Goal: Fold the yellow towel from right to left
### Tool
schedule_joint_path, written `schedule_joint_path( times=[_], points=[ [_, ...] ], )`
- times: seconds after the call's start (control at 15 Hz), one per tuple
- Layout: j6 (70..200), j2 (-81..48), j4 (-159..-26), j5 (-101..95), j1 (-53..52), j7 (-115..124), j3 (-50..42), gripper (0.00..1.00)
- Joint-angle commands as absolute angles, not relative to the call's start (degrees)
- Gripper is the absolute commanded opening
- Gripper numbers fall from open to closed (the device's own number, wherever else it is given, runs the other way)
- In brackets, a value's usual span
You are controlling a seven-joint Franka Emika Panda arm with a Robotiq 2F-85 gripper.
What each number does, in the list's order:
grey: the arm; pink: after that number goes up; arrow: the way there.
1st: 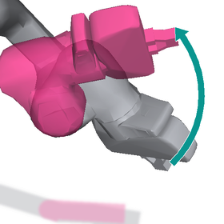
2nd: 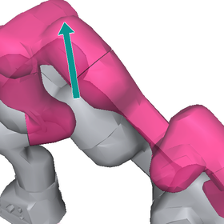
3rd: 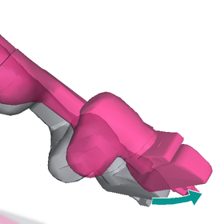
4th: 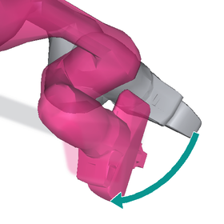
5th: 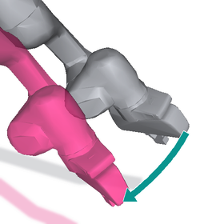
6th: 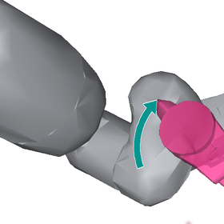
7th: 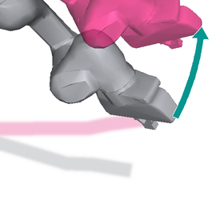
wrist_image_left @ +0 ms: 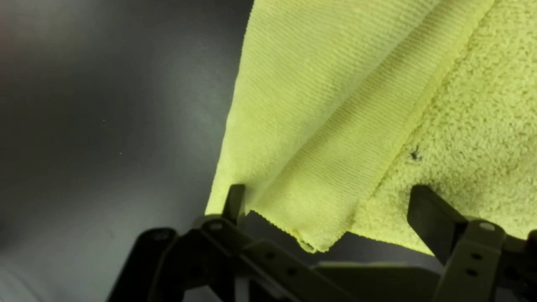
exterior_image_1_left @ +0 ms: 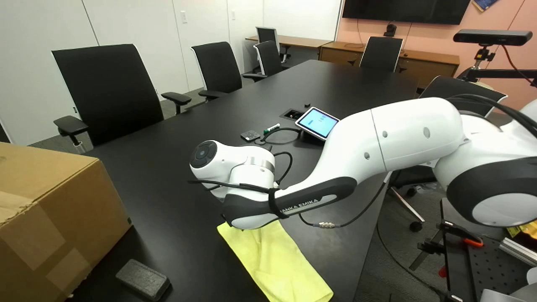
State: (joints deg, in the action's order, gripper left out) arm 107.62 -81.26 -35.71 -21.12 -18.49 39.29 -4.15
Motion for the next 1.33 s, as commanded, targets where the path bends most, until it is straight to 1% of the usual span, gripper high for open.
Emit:
schedule_joint_path(
  times=[0.0, 0.93, 1.27],
  points=[
    [108.4, -80.8, -35.8, -21.1, -18.2, 38.7, -4.0, 1.0],
    [110.1, -76.5, -41.8, -20.4, -16.6, 35.0, -0.1, 1.0],
    [114.9, -71.1, -51.6, -20.9, -16.6, 36.0, 1.6, 1.0]
  ],
)
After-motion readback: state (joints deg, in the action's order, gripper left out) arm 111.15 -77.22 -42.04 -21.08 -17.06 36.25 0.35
